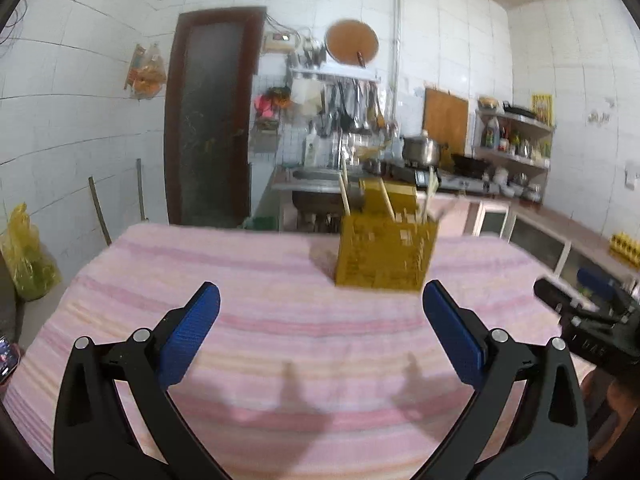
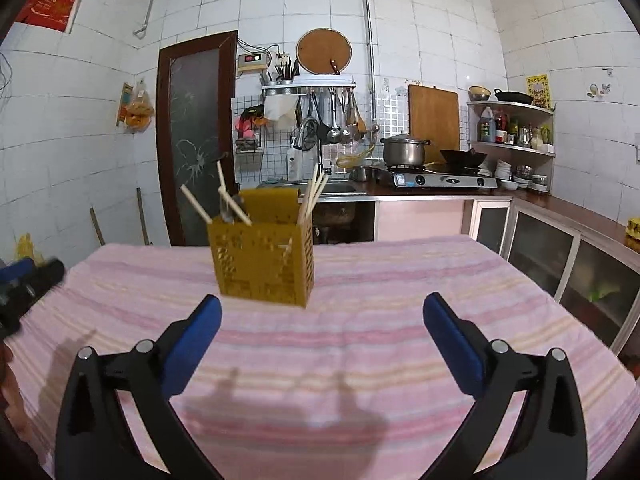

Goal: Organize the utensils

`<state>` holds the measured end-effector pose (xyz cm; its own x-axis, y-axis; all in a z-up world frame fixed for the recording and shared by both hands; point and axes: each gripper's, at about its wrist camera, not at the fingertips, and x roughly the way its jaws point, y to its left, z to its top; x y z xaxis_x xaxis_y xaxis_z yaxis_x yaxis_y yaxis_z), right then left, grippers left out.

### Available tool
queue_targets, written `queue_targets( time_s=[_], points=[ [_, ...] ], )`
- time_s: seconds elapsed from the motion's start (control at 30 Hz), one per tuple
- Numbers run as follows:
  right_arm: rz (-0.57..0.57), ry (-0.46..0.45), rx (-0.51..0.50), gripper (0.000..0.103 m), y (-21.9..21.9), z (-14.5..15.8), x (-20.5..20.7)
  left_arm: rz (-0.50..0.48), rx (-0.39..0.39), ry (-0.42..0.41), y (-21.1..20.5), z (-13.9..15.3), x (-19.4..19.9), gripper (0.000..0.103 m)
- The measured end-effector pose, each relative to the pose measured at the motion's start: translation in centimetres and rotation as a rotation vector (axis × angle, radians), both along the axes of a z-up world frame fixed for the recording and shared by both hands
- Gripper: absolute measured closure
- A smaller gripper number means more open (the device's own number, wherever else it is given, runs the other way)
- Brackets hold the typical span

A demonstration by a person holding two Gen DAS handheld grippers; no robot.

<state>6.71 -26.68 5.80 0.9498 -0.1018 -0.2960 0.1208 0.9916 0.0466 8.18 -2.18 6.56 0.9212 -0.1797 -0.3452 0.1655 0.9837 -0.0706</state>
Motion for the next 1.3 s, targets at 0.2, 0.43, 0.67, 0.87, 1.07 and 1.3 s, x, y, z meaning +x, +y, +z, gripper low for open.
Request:
queue_targets(
  time_s=[0.2,0.43,0.67,0.87,1.07,1.3],
  points=[
    [-0.009,-0.014,-0.013,0.004,0.8,-2.9,-2.5,0.049,0.057,-0.038,-0.2,-3.8,-2.3,0.005],
    [0.001,-0.047,-0.056,0.004,2.3,-4.4,-3.5,0.119,0.021,-0.063,1.5,-5.1,-2.8,0.005],
    [0.006,-0.057,-0.028,0.004,1.8,-4.7,-3.6,0.133,0.042,-0.072,1.2,-5.2,-3.0,0.005],
    [-0.012,-0.075,-0.026,0.004,1.8,-4.8,-4.0,0.138,0.079,-0.088,0.6,-5.1,-3.3,0.005],
    [-0.013,-0.076,-0.057,0.004,2.3,-4.8,-4.1,0.149,0.070,-0.095,0.8,-5.0,-3.4,0.005],
    [-0.014,-0.080,-0.059,0.004,2.5,-4.8,-4.5,0.154,0.059,-0.099,1.1,-5.0,-3.4,0.005]
  ],
)
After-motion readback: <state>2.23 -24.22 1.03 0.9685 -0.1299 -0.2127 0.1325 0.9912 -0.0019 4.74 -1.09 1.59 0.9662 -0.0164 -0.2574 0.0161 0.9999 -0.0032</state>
